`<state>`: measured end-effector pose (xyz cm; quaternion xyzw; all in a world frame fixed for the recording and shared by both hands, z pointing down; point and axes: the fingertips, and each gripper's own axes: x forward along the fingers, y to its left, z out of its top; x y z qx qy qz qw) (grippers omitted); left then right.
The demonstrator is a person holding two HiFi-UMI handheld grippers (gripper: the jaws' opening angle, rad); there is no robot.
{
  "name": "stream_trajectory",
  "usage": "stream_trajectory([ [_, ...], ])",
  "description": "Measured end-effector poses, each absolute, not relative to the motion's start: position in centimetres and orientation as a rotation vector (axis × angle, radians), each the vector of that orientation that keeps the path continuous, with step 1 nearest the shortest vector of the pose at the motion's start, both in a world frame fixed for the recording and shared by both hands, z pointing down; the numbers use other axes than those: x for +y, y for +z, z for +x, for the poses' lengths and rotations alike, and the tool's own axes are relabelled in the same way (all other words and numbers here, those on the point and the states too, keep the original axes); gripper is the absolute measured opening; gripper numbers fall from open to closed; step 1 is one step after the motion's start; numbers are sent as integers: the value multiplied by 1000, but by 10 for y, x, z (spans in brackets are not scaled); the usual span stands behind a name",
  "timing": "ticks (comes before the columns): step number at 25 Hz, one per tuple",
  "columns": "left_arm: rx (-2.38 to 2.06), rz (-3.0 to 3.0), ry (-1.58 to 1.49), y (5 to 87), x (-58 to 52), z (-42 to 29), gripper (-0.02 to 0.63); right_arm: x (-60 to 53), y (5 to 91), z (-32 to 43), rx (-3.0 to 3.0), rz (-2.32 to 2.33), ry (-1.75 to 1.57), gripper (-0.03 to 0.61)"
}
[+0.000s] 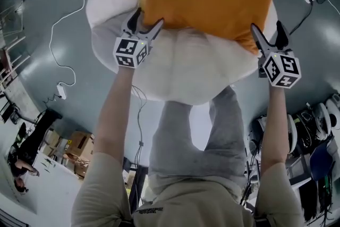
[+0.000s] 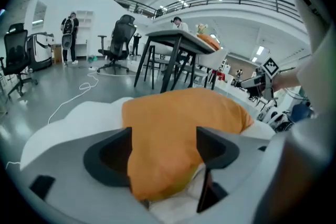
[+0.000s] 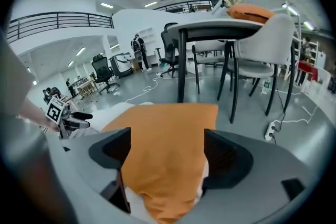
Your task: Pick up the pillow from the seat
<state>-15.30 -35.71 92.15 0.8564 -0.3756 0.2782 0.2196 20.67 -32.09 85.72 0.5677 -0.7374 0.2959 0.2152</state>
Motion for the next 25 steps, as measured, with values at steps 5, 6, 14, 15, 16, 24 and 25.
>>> stream_trajectory([
  [5, -985, 2301, 933, 996, -342, -166, 381, -292, 935, 213, -1949, 1547, 933, 457],
  [6, -969, 2286, 962, 1008, -340, -169, 383, -287, 945, 212, -1934, 1551, 959, 465],
  [14, -922, 2201, 1066, 1064, -348, -166, 364, -282, 1012, 197, -1897, 1520, 1202, 482],
  [15, -915, 2194, 1062, 1067, -347, -161, 340, -282, 1016, 199, -1881, 1505, 1210, 480],
  [16, -911, 2186, 1057, 1068, -346, -157, 314, -282, 1017, 201, -1868, 1493, 1204, 468],
  [24, -933, 2151, 1048, 1039, -352, -141, 106, -291, 986, 184, -1889, 1527, 944, 169],
  [25, -949, 2155, 1035, 1030, -355, -140, 84, -293, 975, 181, -1890, 1554, 890, 144],
])
